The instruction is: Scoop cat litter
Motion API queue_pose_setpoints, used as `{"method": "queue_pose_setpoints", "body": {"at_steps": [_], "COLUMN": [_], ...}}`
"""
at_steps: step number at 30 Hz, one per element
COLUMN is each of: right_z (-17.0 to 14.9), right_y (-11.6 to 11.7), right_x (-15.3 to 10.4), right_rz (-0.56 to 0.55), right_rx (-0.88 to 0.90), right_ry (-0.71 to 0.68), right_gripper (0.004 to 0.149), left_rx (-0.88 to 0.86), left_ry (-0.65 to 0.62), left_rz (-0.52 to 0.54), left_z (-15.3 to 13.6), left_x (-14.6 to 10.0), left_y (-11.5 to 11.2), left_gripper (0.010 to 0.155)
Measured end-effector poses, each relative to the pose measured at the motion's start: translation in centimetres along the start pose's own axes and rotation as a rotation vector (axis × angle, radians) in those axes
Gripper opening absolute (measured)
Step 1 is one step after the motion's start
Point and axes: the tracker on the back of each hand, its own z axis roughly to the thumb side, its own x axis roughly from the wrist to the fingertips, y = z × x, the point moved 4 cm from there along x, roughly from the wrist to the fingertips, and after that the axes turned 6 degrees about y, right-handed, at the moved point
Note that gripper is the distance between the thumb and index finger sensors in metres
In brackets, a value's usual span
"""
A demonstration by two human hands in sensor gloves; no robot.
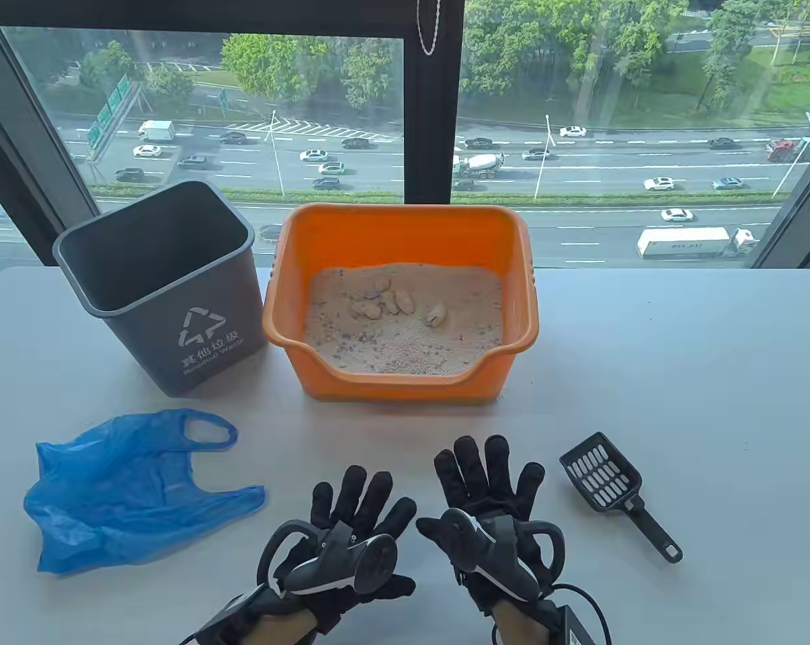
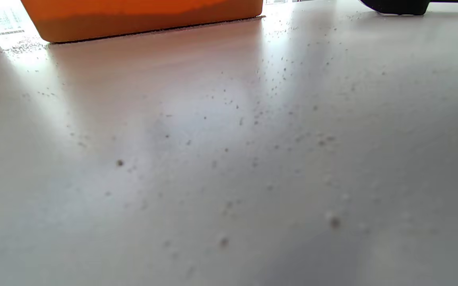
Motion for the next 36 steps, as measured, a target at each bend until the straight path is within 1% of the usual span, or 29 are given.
{"method": "queue_pose_setpoints", "body": {"at_steps": [10,14,17,19,21,23,24,25,27,28,30,32,34,36], "right_z": [-0.1,-0.2,-0.2,-0.2,-0.3,-0.4,-0.4,-0.4,-0.5,-0.5,-0.5,-0.6,-0.6,-0.7], "right_y": [0.1,0.1,0.1,0.1,0.1,0.0,-0.1,-0.1,-0.1,-0.2,-0.2,-0.2,-0.2,-0.4], "right_x": [0.0,-0.1,-0.1,-0.1,-0.1,-0.1,-0.1,-0.1,-0.2,-0.2,-0.2,-0.2,-0.2,-0.2], "right_rz": [0.003,0.008,0.012,0.018,0.018,0.017,0.019,0.019,0.021,0.021,0.022,0.024,0.023,0.02], "right_rx": [0.01,0.014,0.012,0.01,0.015,0.018,0.021,0.023,0.025,0.025,0.029,0.034,0.038,0.045], "right_ry": [0.005,0.009,0.011,0.015,0.017,0.021,0.022,0.023,0.025,0.027,0.029,0.03,0.032,0.034], "right_gripper": [0.086,0.086,0.086,0.086,0.085,0.085,0.085,0.085,0.085,0.085,0.085,0.085,0.085,0.085], "left_rx": [0.004,0.001,-0.02,-0.05,-0.091,-0.122,-0.153,-0.177,-0.26,-0.306,-0.37,-0.444,-0.519,-0.547], "left_ry": [0.004,0.002,0.031,0.064,0.112,0.174,0.222,0.25,0.352,0.41,0.517,0.651,0.734,0.805], "left_rz": [-0.001,0.015,0.02,0.017,0.002,-0.002,-0.007,-0.012,-0.032,-0.055,-0.1,-0.178,-0.239,-0.302], "left_z": [0.0,0.1,-0.9,-2.5,-4.7,-7.6,-9.8,-11.1,-15.4,-17.7,-21.2,-25.1,-27.3,-28.7], "left_x": [0.0,-0.1,0.2,0.2,-0.2,-0.8,-1.3,-1.6,-2.4,-2.7,-3.3,-3.8,-4.2,-4.2], "left_y": [0.0,0.7,1.6,2.6,3.7,4.8,5.4,5.5,5.5,5.1,4.0,2.0,0.0,-1.9], "left_gripper": [0.094,0.094,0.094,0.094,0.093,0.093,0.093,0.093,0.093,0.092,0.093,0.096,0.099,0.098]}}
